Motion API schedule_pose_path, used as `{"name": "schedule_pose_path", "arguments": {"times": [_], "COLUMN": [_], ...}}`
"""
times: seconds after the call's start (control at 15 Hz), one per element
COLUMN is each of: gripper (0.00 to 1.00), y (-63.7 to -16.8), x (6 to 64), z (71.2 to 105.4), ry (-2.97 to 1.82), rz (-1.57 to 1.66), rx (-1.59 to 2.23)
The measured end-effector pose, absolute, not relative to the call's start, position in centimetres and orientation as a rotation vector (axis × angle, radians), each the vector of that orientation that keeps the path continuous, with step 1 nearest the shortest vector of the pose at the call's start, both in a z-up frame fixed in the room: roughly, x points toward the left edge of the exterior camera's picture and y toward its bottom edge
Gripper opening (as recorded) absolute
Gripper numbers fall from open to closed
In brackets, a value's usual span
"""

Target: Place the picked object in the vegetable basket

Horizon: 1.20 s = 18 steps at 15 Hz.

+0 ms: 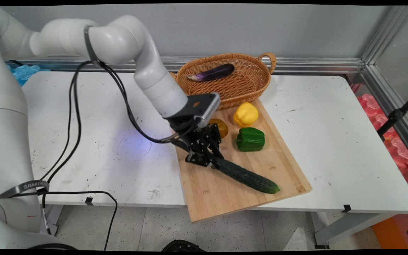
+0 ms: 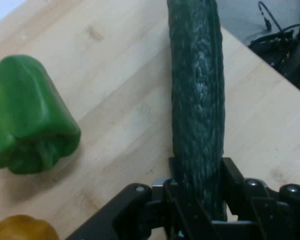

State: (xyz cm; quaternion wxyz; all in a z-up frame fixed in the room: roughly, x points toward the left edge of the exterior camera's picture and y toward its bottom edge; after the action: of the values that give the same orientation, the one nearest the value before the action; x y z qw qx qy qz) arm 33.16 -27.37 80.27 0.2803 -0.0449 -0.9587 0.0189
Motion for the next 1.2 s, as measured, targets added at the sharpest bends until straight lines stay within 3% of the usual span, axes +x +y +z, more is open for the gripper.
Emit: {"name": "schedule_pose_path", "arguments": {"times": [0.73, 1.2], "gripper": [0.00, 0.00], "y": [-26.1, -28.2], "x": [38.5, 42.4], "z": [91.4, 95.5], "ry": [-2.495, -2.441], "rz": [0.120, 0.201], "rx": [0.138, 0.505]}}
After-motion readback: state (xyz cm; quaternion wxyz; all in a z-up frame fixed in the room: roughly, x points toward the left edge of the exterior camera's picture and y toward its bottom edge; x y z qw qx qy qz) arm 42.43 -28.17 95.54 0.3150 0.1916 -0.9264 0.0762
